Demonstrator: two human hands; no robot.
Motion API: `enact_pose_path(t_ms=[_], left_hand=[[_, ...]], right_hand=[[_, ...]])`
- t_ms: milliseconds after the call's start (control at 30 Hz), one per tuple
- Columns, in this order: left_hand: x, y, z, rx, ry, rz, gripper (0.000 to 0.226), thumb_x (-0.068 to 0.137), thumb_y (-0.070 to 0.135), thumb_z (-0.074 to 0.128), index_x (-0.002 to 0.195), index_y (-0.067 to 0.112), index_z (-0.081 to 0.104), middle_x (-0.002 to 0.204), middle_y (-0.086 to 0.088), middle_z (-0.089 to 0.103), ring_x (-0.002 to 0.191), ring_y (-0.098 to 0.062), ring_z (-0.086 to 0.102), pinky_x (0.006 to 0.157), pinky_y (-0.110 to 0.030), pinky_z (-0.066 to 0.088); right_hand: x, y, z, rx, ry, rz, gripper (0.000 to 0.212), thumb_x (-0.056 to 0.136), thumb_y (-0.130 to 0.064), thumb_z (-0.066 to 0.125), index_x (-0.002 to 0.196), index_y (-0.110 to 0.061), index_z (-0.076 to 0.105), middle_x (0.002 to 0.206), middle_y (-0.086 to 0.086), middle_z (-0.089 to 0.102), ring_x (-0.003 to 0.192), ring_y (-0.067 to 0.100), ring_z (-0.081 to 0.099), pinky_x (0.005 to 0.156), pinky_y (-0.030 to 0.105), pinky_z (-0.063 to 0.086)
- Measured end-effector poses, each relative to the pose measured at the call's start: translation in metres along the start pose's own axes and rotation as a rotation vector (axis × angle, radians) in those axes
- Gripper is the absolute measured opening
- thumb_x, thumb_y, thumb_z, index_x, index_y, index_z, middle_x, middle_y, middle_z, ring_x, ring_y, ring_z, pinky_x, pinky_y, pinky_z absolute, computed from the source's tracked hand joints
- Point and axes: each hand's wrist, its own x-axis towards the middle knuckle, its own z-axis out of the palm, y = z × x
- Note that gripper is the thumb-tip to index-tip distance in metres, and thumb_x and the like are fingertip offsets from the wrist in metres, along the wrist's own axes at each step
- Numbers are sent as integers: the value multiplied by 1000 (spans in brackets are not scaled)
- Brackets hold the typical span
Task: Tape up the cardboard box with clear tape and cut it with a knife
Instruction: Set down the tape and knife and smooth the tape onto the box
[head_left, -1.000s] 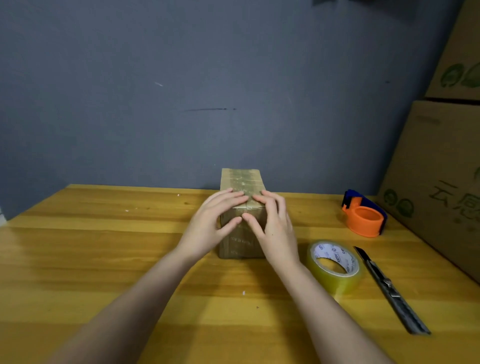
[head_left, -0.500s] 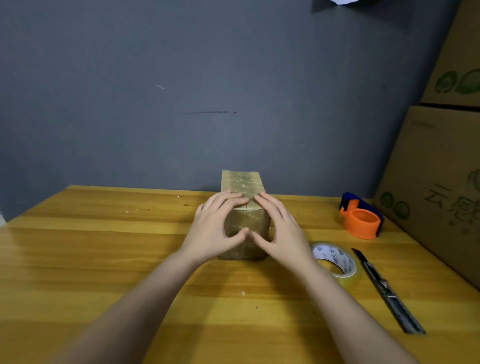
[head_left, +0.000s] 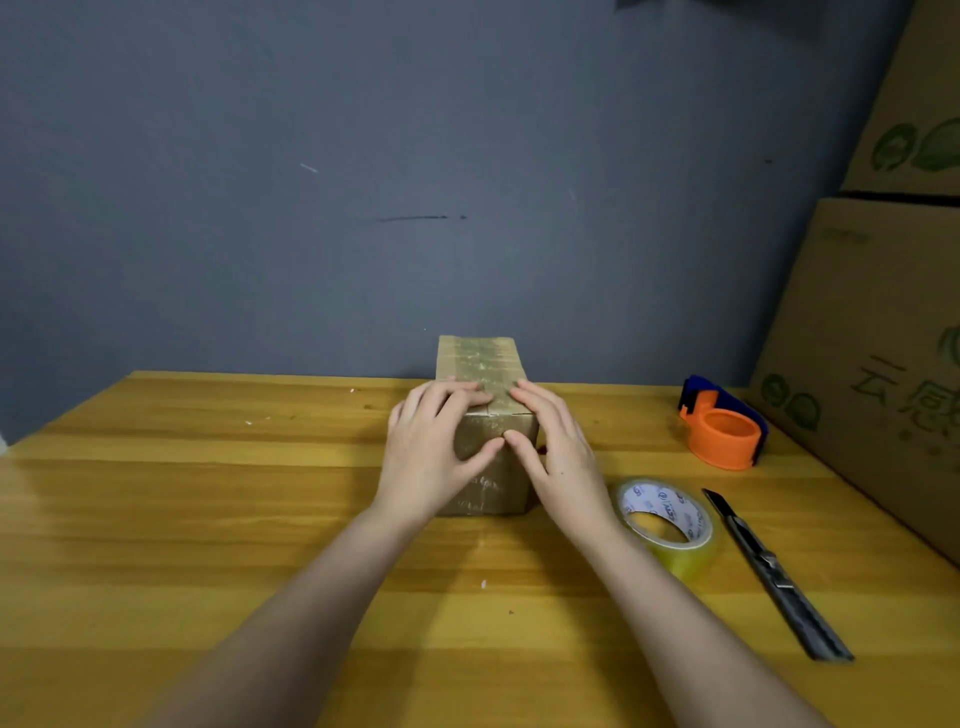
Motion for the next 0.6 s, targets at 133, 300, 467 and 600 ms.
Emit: enact_pose_path(t_ms=[133,300,467,600], left_hand=[[0,-5,-2,104,-26,88,59,70,55,65,121,29,52,126,7,56,124,-16,46,97,-37,39],[-2,-2,-6,244,-57,156,76,61,58,71,125,23,48,128,1,56,122,-21,50,94,-38,43],[-5,2,-14,234,-163,152,84,64,57,66,135,23,38,144,-2,42,134,-22,38,108,-44,37],[-11,14,-22,212,-93,131,84,78,51,51,148,22,16,159,-4,12,148,-21,6,120,-43,8]], right_hand=[[1,5,-12,-93,-117,-54,57,90,-37,56,142,-34,33,150,-19,29,136,4,32,109,22,28],[0,0,-19,-205,-193,-71,78,82,-36,67,146,-34,22,154,-19,18,138,10,31,109,25,29],[-2,-7,-23,-241,-269,7,105,73,-32,77,148,-39,3,158,-20,8,142,15,26,114,39,30],[-12,-14,-32,-96,-206,119,95,82,-32,65,148,-39,-2,158,-12,18,143,9,19,115,37,21]])
